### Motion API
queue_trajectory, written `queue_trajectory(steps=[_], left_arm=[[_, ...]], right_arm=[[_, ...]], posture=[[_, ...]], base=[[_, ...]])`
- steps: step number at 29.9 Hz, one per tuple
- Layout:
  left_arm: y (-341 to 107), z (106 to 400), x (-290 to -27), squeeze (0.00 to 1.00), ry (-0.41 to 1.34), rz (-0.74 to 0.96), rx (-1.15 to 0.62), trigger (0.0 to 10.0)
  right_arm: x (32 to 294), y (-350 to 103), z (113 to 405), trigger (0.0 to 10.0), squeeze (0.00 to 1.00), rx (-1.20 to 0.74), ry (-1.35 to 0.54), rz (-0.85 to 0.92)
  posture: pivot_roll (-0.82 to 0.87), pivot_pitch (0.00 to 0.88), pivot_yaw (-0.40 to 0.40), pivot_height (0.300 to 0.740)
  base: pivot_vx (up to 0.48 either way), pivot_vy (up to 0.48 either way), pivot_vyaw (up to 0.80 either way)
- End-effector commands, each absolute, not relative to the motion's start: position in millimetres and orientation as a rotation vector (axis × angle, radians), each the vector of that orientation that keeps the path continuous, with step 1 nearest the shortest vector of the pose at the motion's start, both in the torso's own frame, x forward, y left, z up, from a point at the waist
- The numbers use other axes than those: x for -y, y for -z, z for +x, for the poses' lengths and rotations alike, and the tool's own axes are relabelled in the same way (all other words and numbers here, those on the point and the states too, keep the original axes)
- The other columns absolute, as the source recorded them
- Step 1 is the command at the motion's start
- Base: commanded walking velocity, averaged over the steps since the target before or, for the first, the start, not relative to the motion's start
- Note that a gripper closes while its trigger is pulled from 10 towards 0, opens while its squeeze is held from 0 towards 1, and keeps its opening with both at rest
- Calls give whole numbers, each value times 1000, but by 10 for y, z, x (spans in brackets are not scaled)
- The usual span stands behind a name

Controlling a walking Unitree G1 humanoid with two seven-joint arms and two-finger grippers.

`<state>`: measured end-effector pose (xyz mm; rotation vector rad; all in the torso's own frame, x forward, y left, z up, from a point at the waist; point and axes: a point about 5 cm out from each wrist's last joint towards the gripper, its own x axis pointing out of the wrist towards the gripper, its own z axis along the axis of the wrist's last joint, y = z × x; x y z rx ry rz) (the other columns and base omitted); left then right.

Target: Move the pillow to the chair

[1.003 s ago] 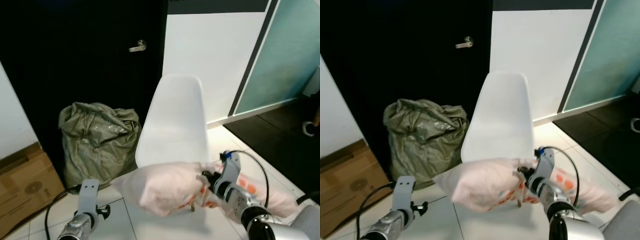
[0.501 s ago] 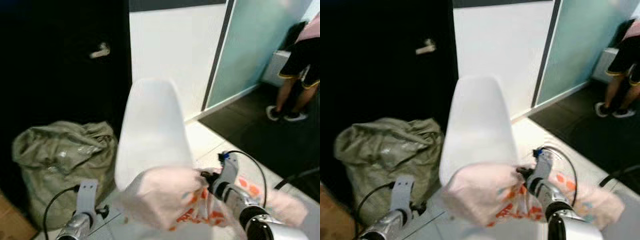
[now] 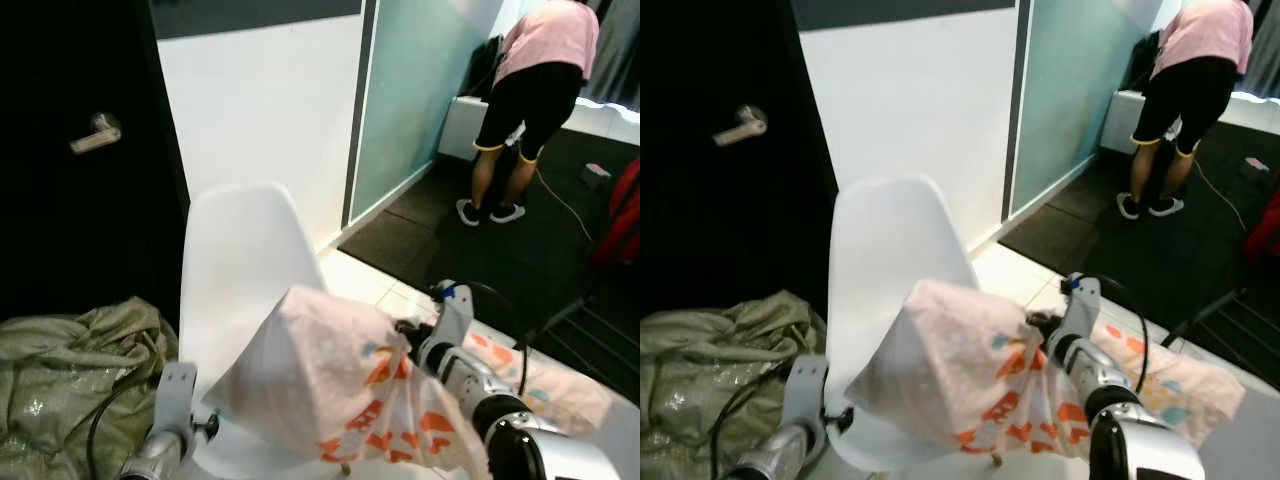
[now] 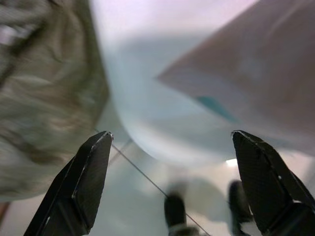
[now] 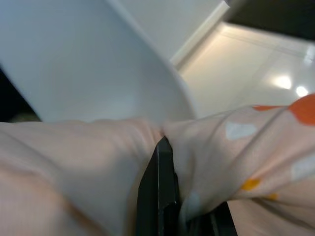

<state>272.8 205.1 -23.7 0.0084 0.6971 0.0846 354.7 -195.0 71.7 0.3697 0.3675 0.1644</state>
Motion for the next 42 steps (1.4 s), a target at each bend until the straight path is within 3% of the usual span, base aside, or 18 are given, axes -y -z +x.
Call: queue_trajectory(steps=[1, 6, 11, 13, 19, 24, 28, 42], left_arm=[[284, 2660, -2102, 0, -90, 27, -724, 10000], [289, 2650, -2121, 0, -115, 36, -729, 10000], [286, 2654, -2118, 0, -120, 38, -723, 10000], [284, 2656, -2116, 0, -122, 39, -721, 10000], [284, 2657, -2112, 0, -125, 44, -719, 10000], [284, 2655, -2124, 0, -133, 76, -722, 10000], [285, 2650, -2134, 0, -144, 89, -724, 10000], [286, 2638, -2170, 0, -186, 136, -725, 10000]], right_arm=[[1804, -1110, 3755, 10000, 0, -179, -267, 372], [1393, -1489, 3883, 10000, 0, -64, -559, 383], [1020, -1544, 3834, 10000, 0, -81, -803, 343], [977, -1543, 3828, 10000, 0, -85, -819, 345], [989, -1501, 3833, 10000, 0, -105, -777, 367], [950, -1133, 3640, 10000, 0, -324, -904, 320], [975, -1053, 3620, 10000, 0, -377, -872, 284], [1025, -1180, 3729, 10000, 0, -329, -775, 241]], posture=[[-93, 9, -34, 740], [-98, 12, -31, 740], [-92, 10, -42, 740], [-91, 11, -42, 740], [-92, 10, -42, 740], [-94, 6, -44, 740], [-89, 2, -45, 730], [-72, 9, -47, 685]], base=[[480, 0, 0], [211, 0, 0], [0, 0, 0], [0, 0, 0], [0, 0, 0], [0, 0, 0], [0, 0, 0], [0, 0, 0]])
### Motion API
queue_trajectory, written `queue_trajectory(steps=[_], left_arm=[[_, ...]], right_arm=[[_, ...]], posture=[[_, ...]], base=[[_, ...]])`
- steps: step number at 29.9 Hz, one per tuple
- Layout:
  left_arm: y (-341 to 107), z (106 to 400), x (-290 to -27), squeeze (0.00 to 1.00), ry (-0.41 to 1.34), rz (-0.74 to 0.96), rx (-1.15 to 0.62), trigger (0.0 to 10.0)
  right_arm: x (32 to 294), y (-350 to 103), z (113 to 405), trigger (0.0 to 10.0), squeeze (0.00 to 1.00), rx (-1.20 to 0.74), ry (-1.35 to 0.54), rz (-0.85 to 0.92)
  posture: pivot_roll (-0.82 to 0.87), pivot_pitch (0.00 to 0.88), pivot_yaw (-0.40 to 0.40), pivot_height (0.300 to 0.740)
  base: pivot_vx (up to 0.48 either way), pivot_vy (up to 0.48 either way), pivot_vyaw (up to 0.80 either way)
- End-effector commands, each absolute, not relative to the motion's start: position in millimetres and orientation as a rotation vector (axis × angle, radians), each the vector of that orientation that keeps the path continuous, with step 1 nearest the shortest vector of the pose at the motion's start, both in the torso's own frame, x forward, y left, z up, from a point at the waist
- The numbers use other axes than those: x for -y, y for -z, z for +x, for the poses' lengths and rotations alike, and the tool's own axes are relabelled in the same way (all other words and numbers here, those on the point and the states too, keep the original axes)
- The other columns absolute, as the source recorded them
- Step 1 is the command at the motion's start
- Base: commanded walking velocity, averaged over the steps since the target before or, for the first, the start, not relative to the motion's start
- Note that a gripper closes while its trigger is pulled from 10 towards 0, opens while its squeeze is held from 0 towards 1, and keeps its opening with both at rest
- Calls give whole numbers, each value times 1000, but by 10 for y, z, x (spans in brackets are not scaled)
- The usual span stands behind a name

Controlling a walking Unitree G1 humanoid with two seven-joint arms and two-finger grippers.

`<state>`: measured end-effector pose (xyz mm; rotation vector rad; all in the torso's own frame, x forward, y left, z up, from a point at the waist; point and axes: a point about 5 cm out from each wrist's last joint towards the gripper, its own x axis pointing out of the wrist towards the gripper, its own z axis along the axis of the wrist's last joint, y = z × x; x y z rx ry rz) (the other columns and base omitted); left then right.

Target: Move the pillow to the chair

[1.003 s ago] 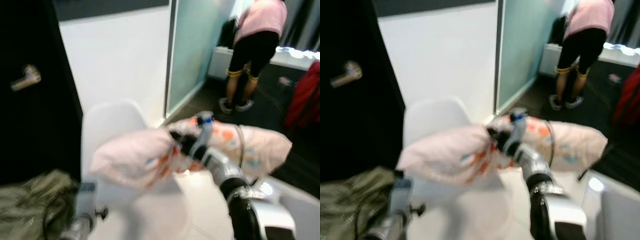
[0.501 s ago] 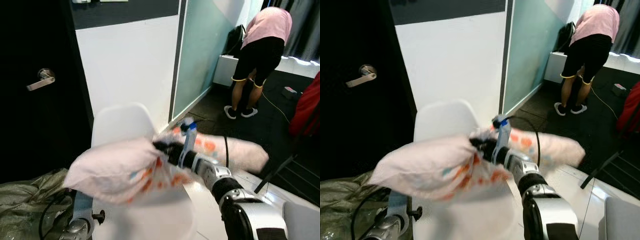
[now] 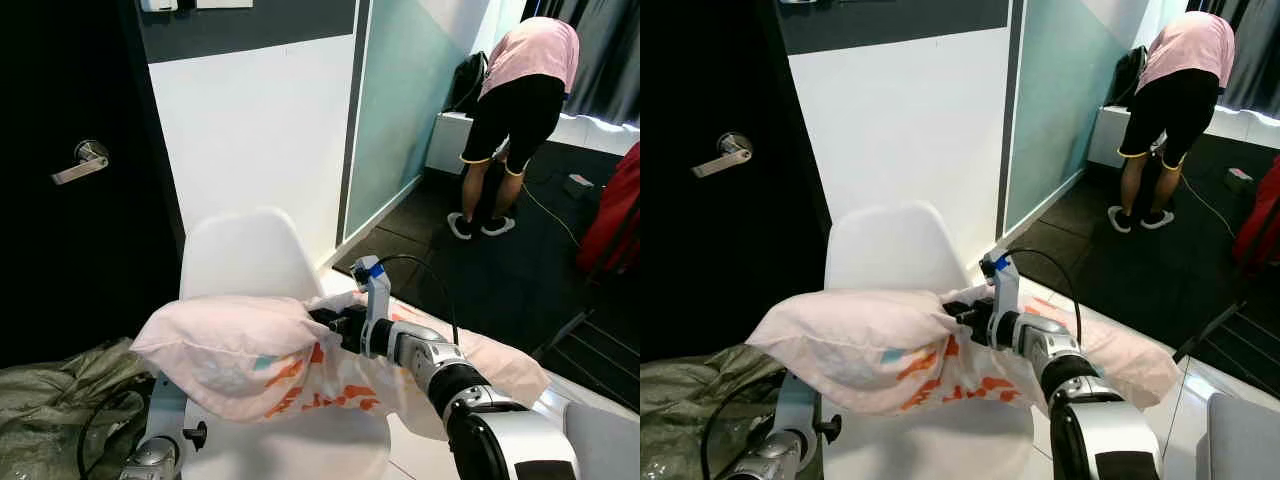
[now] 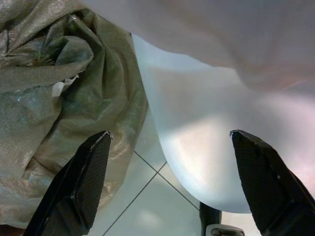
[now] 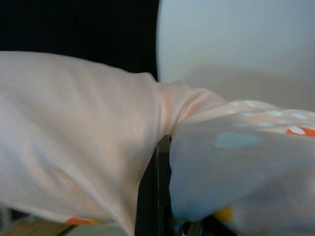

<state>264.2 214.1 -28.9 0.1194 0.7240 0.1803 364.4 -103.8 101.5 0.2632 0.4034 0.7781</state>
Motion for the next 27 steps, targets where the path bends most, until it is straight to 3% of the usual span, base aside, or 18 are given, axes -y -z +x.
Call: queue_trajectory(steps=[1, 6, 9, 17, 27], left_arm=[[286, 2637, -2171, 0, -190, 137, -723, 10000], [287, 2633, -2173, 0, -198, 140, -721, 10000], [288, 2628, -2183, 0, -211, 148, -721, 10000], [288, 2623, -2196, 0, -223, 160, -722, 10000], [286, 2624, -2200, 0, -230, 164, -722, 10000]], right_arm=[[1036, -1203, 3756, 10000, 0, -324, -738, 233], [972, -1175, 3761, 10000, 0, -372, -712, 177], [847, -993, 3641, 10000, 0, -517, -790, 130], [779, -831, 3506, 10000, 0, -685, -838, 201], [913, -560, 3303, 10000, 0, -916, -827, 169]], posture=[[-70, 11, -48, 680], [-65, 17, -49, 660], [-59, 26, -49, 645], [-59, 29, -48, 615], [-62, 30, -48, 580]], base=[[0, 0, 0], [0, 0, 0], [0, 0, 0], [0, 0, 0], [0, 0, 0]])
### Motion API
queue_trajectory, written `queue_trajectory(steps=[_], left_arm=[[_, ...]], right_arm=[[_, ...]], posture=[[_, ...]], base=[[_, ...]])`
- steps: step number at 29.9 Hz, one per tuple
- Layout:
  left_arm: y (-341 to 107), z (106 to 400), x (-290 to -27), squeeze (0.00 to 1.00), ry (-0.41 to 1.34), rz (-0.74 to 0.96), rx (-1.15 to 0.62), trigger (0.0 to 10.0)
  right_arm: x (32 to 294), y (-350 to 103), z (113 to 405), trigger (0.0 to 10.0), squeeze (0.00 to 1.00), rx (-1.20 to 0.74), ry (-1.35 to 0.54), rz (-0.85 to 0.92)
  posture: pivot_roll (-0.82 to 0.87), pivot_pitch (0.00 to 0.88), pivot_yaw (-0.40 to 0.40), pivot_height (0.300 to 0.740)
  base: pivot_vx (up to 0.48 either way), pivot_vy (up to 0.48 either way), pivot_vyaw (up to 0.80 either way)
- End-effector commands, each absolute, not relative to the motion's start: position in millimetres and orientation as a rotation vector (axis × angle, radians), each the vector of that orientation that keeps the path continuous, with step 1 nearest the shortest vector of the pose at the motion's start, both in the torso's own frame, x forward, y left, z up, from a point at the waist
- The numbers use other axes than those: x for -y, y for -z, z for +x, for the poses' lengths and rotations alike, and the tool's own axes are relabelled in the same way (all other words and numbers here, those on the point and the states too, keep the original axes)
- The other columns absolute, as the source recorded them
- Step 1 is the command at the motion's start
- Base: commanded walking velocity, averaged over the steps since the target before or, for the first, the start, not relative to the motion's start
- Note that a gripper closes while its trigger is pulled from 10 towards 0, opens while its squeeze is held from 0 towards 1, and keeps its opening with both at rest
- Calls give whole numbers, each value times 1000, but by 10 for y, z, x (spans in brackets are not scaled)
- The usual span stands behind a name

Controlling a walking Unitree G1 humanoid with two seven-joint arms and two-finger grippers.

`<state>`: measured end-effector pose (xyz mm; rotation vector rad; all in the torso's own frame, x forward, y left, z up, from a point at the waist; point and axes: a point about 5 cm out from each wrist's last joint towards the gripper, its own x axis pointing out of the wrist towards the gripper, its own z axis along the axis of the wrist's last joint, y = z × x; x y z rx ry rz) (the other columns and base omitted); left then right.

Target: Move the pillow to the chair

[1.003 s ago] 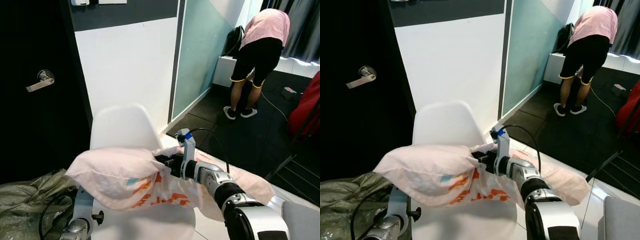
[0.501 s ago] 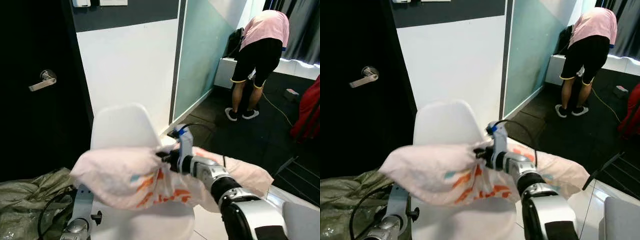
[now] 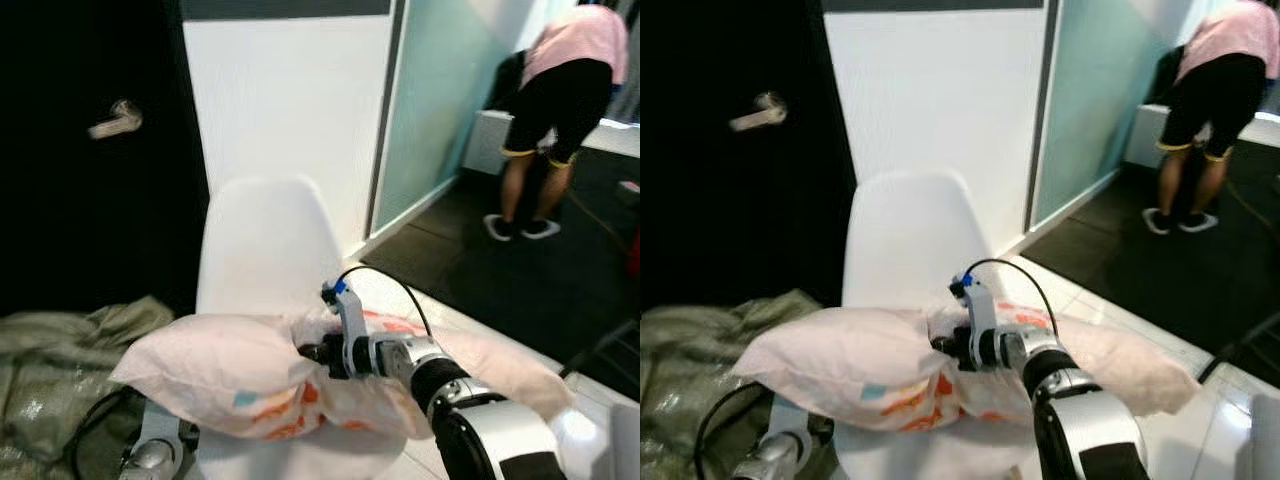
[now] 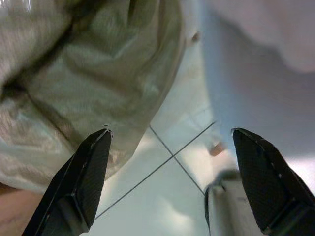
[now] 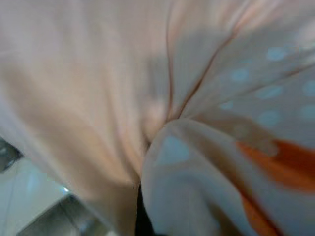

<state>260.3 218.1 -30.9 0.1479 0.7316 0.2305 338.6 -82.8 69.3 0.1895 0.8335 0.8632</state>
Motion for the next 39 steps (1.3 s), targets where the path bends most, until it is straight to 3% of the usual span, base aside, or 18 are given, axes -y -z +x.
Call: queue_trajectory(steps=[1, 12, 16, 21, 25, 26, 27, 33, 39], left_arm=[[286, 2624, -2200, 0, -230, 164, -722, 10000], [294, 2613, -2202, 0, -233, 163, -724, 10000], [294, 2613, -2203, 0, -234, 163, -724, 10000], [293, 2614, -2204, 0, -232, 165, -725, 10000], [291, 2617, -2205, 0, -231, 166, -725, 10000], [291, 2618, -2203, 0, -231, 166, -725, 10000], [290, 2619, -2202, 0, -231, 166, -725, 10000], [289, 2623, -2195, 0, -232, 166, -724, 10000], [289, 2624, -2190, 0, -232, 168, -724, 10000]], right_arm=[[942, -526, 3280, 10000, 0, -940, -811, 170], [1137, -422, 3281, 10000, 0, -943, -658, 69], [1259, -573, 3490, 10000, 0, -720, -516, -85], [1165, -801, 3633, 10000, 0, -578, -515, 63], [985, -870, 3617, 10000, 0, -578, -657, 182], [938, -850, 3583, 10000, 871, -601, -712, 180], [914, -819, 3548, 10000, 1000, -631, -752, 166], [928, -757, 3464, 10000, 1000, -700, -877, 109], [1108, -886, 3451, 10000, 1000, -685, -1086, 68]], posture=[[-62, 30, -48, 575], [-52, 36, -52, 535], [-49, 37, -49, 521], [-52, 35, -47, 521], [-54, 32, -47, 521], [-53, 28, -49, 521], [-53, 28, -49, 521], [-58, 21, -50, 521], [-67, 11, -51, 521]], base=[[0, 0, 0], [0, 0, 0], [0, 0, 0], [0, 0, 0], [0, 0, 0], [0, 0, 0], [0, 0, 0], [0, 0, 0], [0, 0, 0]])
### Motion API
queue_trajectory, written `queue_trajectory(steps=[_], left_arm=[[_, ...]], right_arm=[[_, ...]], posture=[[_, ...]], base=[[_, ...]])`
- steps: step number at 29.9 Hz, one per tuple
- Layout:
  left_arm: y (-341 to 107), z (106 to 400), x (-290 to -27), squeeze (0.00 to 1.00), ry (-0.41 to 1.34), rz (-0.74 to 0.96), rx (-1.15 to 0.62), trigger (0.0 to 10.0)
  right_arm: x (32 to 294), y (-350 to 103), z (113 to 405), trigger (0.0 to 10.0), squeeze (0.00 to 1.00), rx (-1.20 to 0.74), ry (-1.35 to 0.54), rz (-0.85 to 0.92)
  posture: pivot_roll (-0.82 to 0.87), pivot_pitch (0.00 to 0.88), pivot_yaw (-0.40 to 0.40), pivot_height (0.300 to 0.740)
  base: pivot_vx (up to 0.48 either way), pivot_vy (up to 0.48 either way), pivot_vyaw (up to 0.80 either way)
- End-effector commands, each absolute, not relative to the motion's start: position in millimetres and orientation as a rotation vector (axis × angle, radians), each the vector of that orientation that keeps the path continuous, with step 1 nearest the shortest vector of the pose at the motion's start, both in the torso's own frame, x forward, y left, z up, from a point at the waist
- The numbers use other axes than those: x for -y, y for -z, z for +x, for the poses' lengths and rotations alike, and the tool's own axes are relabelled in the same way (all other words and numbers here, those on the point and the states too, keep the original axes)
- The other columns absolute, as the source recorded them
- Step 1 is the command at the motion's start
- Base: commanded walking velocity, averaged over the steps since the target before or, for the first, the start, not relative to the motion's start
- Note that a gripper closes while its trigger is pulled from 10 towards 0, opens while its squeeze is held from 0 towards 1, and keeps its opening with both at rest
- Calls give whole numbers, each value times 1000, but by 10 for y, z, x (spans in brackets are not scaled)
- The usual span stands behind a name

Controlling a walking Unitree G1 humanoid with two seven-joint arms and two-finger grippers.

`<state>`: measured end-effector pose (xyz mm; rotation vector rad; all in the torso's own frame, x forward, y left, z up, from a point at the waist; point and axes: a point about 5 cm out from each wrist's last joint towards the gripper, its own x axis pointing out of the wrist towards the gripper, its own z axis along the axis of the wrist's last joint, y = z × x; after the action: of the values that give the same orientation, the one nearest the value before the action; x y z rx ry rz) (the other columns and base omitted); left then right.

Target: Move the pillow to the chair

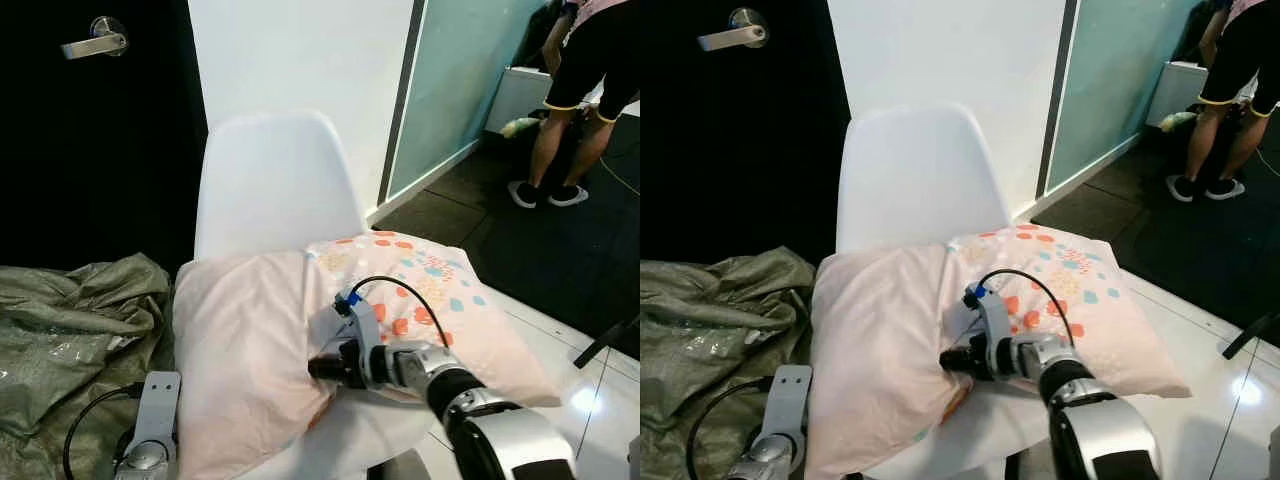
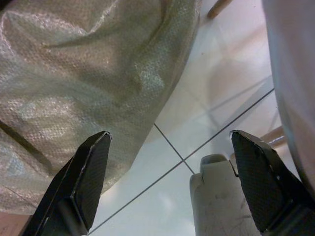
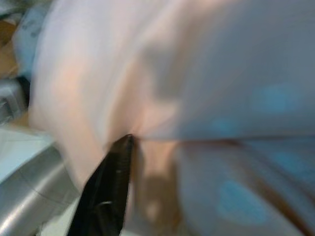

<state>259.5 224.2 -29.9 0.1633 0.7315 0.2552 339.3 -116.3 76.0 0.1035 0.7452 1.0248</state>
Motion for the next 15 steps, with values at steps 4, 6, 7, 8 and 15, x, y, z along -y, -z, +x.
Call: queue_trajectory(steps=[4, 6, 7, 8, 15], left_arm=[[290, 2624, -2187, 0, -229, 170, -725, 10000], [290, 2624, -2187, 0, -230, 171, -725, 10000], [290, 2624, -2187, 0, -230, 171, -725, 10000], [289, 2625, -2189, 0, -230, 172, -725, 10000], [286, 2626, -2199, 0, -233, 176, -726, 10000]], right_arm=[[1293, -1015, 3412, 10000, 1000, -681, -1278, 9], [1357, -1066, 3405, 10000, 1000, -678, -1325, -18], [1357, -1066, 3405, 10000, 1000, -678, -1325, -18], [1385, -1122, 3404, 10000, 1000, -660, -1364, -19], [1415, -1364, 3357, 10000, 1000, -566, -1545, -64]], posture=[[-73, 6, -51, 521], [-73, 6, -51, 521], [-73, 6, -51, 521], [-76, 8, -51, 521], [-81, 15, -47, 521]], base=[[0, 0, 0], [0, 0, 0], [0, 0, 0], [0, 0, 0], [0, 0, 0]])
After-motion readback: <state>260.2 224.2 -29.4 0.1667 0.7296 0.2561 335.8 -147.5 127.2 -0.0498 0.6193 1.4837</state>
